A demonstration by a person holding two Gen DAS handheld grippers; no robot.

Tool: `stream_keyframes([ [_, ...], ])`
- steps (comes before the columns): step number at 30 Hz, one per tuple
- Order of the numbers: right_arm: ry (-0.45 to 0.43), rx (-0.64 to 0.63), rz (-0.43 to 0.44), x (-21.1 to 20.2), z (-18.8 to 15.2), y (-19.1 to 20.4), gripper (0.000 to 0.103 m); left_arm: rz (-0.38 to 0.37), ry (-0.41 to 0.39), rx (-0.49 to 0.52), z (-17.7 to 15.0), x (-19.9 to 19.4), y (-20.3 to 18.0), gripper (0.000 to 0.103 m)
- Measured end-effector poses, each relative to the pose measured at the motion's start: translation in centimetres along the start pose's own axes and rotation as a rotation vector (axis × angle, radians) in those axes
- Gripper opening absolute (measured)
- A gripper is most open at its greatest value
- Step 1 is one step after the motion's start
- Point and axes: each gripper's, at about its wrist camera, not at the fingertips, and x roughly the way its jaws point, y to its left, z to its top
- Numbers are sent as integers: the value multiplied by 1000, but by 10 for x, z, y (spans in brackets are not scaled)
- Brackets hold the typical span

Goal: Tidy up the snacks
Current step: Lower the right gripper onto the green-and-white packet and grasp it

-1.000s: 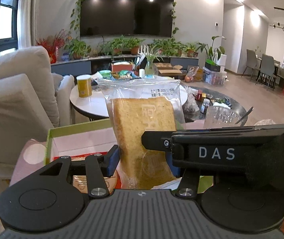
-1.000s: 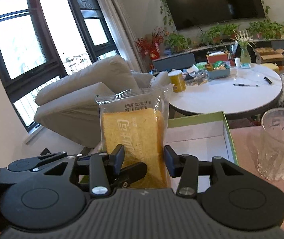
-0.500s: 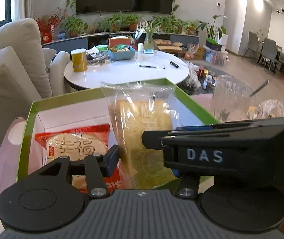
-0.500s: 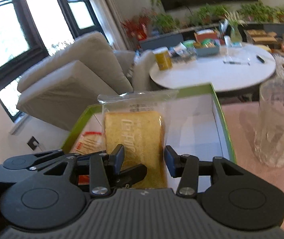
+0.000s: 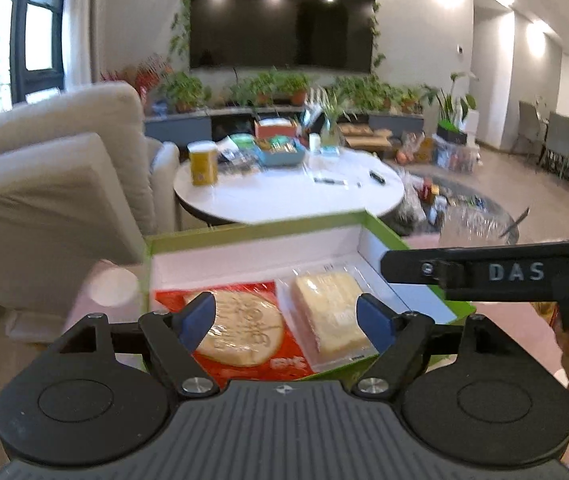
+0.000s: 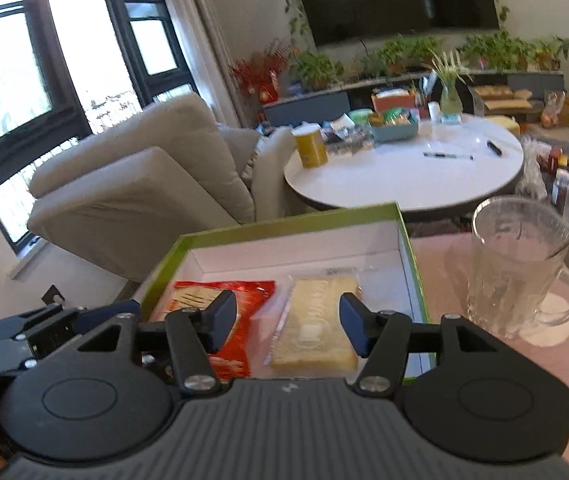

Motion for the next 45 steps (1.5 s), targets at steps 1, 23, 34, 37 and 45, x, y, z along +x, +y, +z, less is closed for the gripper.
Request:
stream_keyframes([
  [1, -9, -6, 4, -4, 2, 4, 45, 5, -9, -3, 0, -7, 2, 76],
  [23, 151, 25, 37, -10, -58, 43, 45, 30, 107, -97, -79, -41, 50, 81],
  [34, 258, 71, 1, 20, -83, 41, 45, 14, 142, -136, -98, -32, 63, 85],
  [37, 262, 65, -4, 20, -85, 40, 45, 12, 136, -120, -98, -32, 62, 85],
  [45, 264, 157, 25, 10, -81, 34, 47, -27, 100, -94, -90, -48, 56, 80],
])
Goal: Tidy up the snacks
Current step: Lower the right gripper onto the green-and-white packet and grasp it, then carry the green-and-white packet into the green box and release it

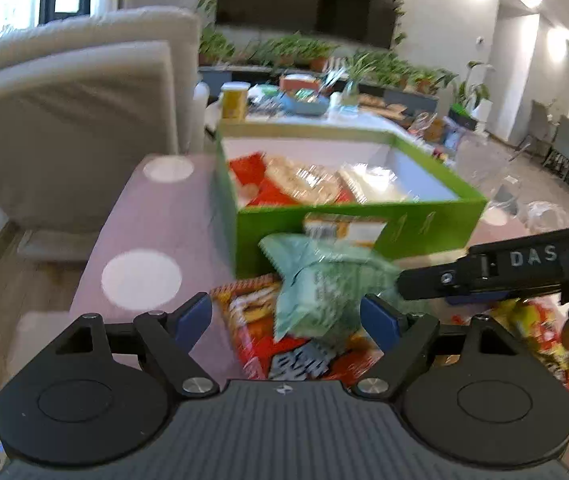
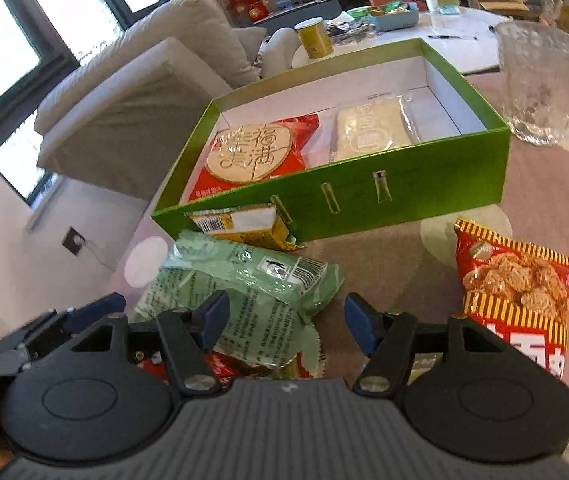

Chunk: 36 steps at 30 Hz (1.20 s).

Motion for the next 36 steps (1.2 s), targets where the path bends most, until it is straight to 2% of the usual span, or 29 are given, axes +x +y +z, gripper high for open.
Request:
stream_keyframes([
  [2, 10, 54, 24, -3, 2, -2, 48, -12, -15, 18, 5, -1, -3, 80],
  [4, 33, 95, 42, -3, 5, -3, 56, -16, -6, 35, 8, 2, -6, 79],
  [5, 44, 108, 49, -1, 7, -3, 57, -19, 8, 39, 9, 6, -7, 75],
  [8, 68, 125, 30, 4, 11, -1, 57, -33, 50, 31, 11, 17, -7, 68],
  [14, 98, 144, 11, 15, 17, -1, 57, -45, 74, 11, 12, 26, -4, 62],
  [18, 130, 174, 28, 25, 19, -7, 56, -45, 80, 11, 11, 29, -1, 60],
  [21, 151, 214, 72, 31, 19, -15, 54, -75, 88, -11, 10, 29, 2, 53],
  [22, 152, 218, 88, 32, 18, -18, 48, -88, 90, -17, 9, 29, 3, 48],
  [23, 153, 218, 108, 32, 19, -19, 48, -102, 91, -18, 9, 28, 3, 44],
  [30, 137, 197, 115, 21, 15, -15, 44, -97, 90, -14, 11, 17, -5, 43],
  [36, 74, 141, 123, 1, 18, 3, 44, -86, 21, -8, 20, -7, -9, 43],
])
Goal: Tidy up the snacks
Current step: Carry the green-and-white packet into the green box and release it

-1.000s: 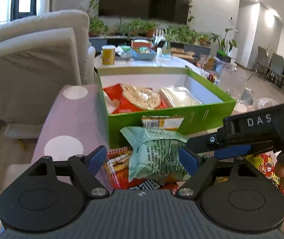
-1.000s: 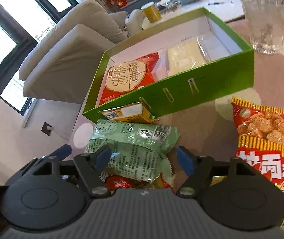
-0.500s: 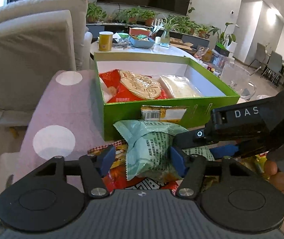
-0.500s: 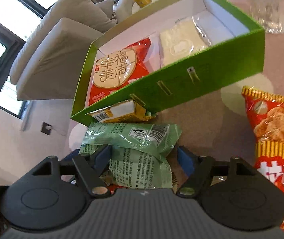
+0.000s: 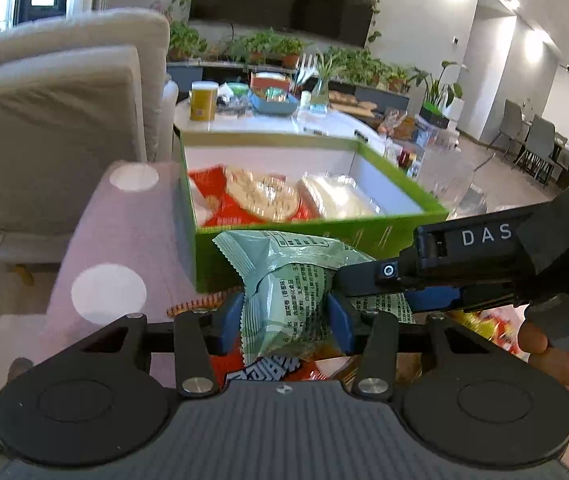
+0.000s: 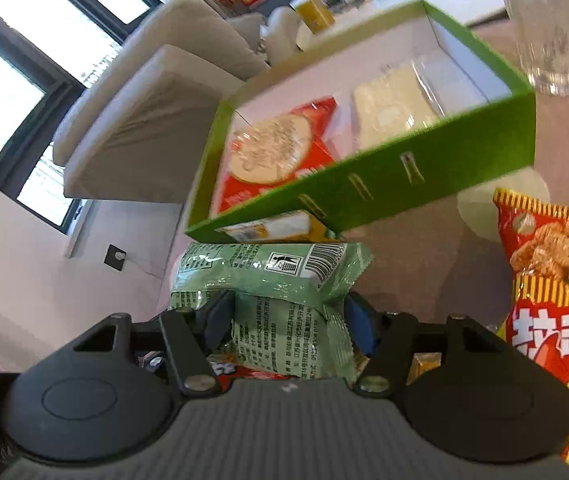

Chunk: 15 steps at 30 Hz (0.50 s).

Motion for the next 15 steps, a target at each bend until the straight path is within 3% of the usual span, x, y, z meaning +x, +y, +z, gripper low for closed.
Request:
stream_keyframes([
  [8, -107, -100, 16, -29, 17, 24, 44, 6, -90, 27, 29, -19, -13, 43],
  [15, -196, -150, 22, -39, 45, 27, 44, -14, -128, 41, 60, -9, -23, 43],
])
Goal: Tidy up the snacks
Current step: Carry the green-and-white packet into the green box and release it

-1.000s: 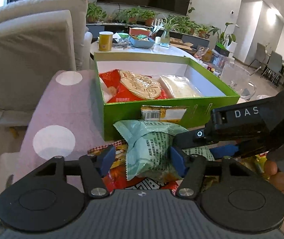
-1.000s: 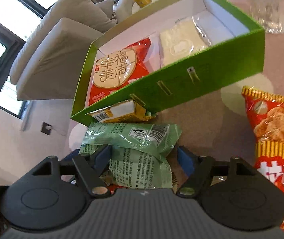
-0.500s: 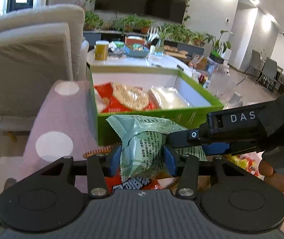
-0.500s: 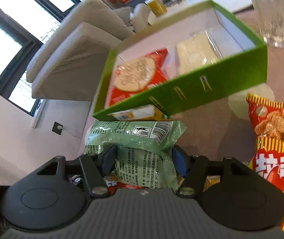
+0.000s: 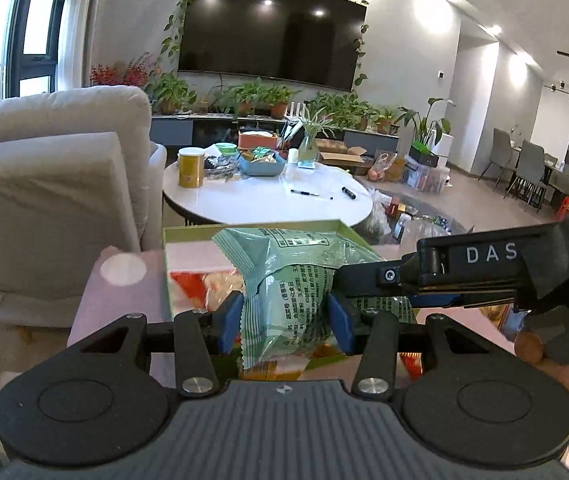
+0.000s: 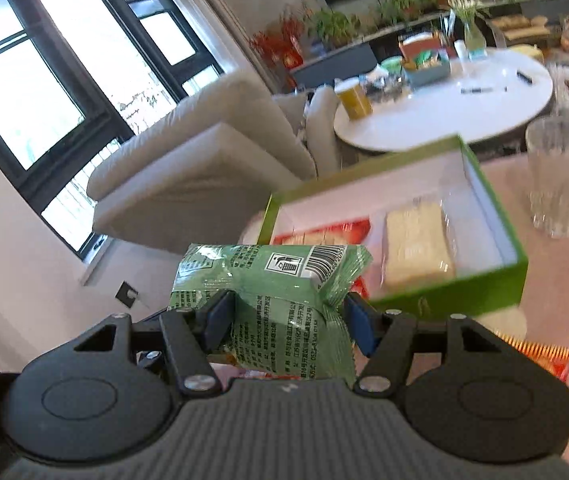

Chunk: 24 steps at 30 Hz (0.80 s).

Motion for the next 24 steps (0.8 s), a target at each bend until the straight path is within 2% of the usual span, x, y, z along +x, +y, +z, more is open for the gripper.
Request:
stream_keyframes([
  [10, -40, -14, 22, 24, 34, -18, 44, 42, -11, 38, 27, 43, 3, 43],
  [24, 50, -67, 8, 103, 60, -36, 44, 79, 58, -74, 25, 124, 54, 44],
])
